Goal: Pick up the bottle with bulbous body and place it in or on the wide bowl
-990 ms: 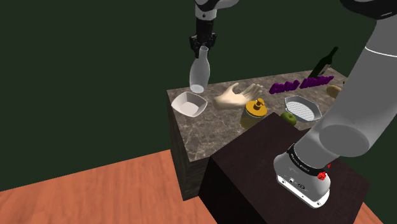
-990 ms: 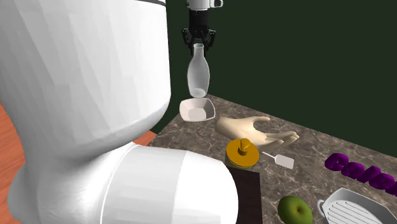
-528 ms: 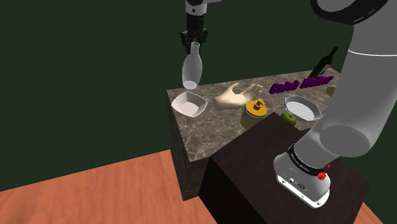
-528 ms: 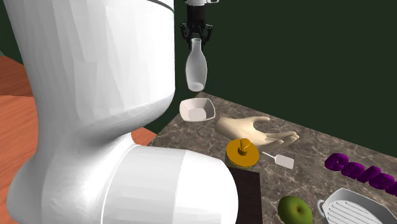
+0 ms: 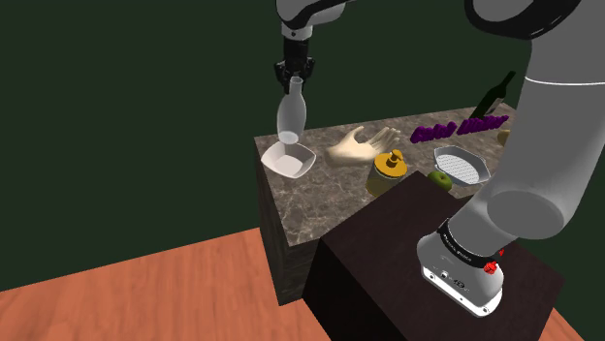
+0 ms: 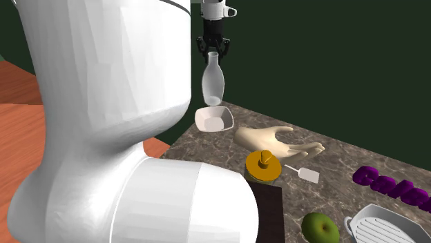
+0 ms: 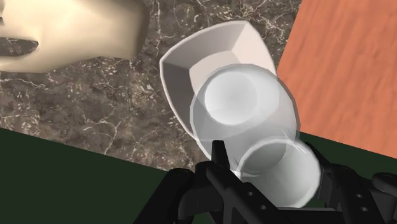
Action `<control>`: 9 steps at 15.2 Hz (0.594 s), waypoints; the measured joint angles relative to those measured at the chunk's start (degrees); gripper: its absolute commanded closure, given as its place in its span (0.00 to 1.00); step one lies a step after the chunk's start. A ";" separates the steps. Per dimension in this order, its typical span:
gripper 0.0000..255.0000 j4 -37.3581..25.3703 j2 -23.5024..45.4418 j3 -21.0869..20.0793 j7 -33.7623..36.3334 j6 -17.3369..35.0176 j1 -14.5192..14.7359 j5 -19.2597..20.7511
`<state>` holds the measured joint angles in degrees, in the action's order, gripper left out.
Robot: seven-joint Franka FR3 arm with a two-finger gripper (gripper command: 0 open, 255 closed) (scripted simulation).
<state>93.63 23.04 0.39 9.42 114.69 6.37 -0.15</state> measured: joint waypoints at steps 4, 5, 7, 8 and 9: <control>1.00 1.40 1.13 0.01 -0.09 2.54 -0.06 -0.02; 1.00 1.74 1.42 0.01 -0.07 3.18 -0.05 -0.02; 1.00 2.26 2.13 0.00 -0.09 4.40 -0.05 -0.03; 1.00 2.52 2.45 0.00 -0.04 4.98 -0.02 -0.03; 1.00 3.27 2.52 0.01 -0.12 5.80 -0.07 -0.04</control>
<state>96.90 25.56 0.40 9.30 120.49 6.29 -0.18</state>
